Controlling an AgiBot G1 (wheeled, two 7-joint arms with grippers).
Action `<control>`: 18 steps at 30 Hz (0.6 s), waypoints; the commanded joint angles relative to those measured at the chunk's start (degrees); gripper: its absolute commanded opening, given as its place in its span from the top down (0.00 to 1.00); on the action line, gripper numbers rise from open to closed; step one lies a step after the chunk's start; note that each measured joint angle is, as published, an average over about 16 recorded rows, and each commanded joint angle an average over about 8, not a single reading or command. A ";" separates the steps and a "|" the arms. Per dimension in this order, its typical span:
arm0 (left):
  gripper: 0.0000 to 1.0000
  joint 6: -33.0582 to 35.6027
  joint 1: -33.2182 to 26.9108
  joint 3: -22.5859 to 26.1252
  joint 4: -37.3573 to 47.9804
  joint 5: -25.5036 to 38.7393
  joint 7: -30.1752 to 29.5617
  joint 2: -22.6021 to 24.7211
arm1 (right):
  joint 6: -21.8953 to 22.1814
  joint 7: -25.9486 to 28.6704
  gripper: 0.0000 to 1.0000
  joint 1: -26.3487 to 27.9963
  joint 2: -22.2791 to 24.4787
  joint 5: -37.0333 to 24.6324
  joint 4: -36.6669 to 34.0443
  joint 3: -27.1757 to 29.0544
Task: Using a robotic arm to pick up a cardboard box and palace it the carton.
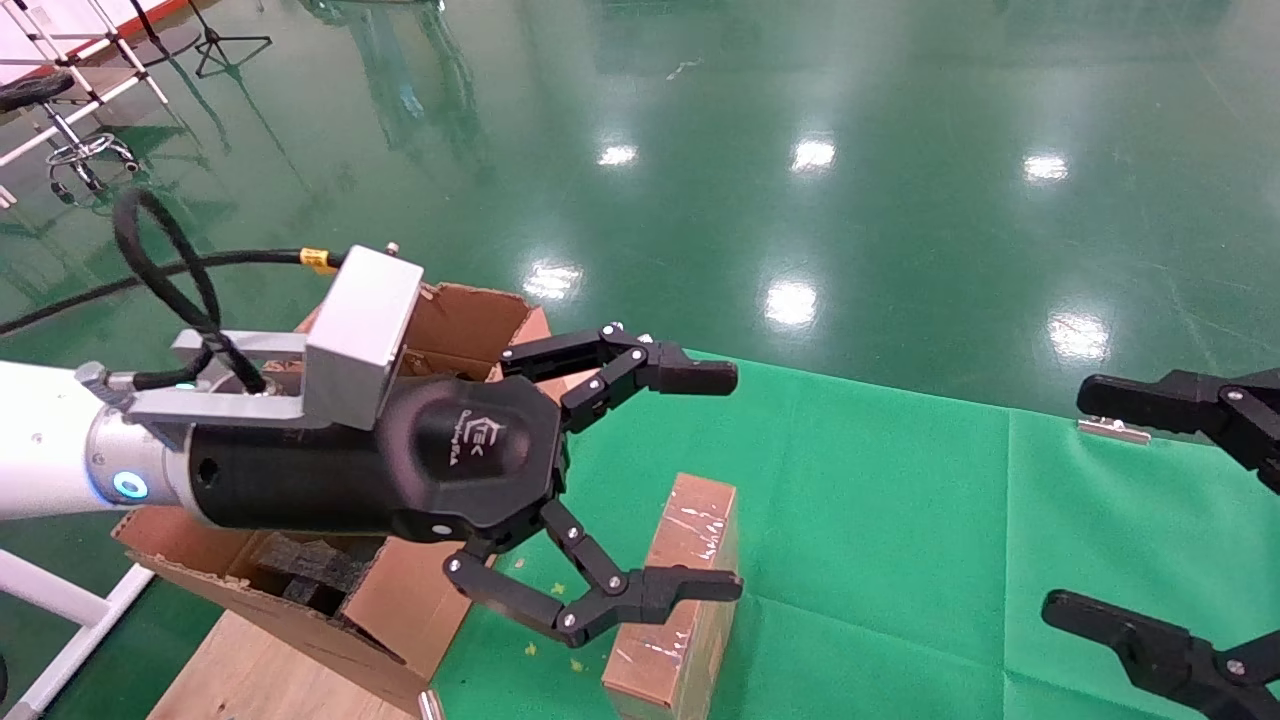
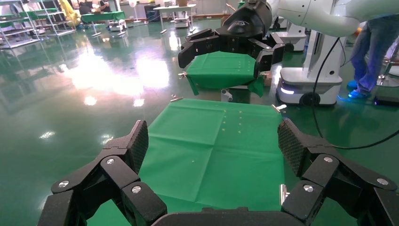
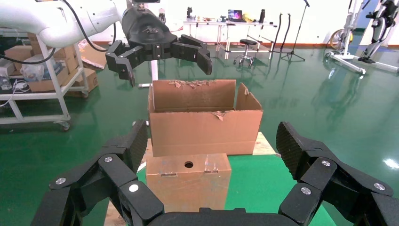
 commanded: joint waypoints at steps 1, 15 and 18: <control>0.00 0.00 0.00 0.00 0.00 0.00 0.00 0.00 | 0.00 0.00 0.00 0.00 0.00 0.00 0.00 0.00; 0.00 0.02 0.02 -0.02 -0.04 0.01 0.02 -0.02 | 0.00 0.00 0.02 0.00 0.00 0.00 0.00 0.00; 0.00 -0.09 -0.26 0.29 -0.43 1.09 -0.29 -0.52 | 0.00 0.00 0.30 0.00 0.00 0.00 0.00 0.00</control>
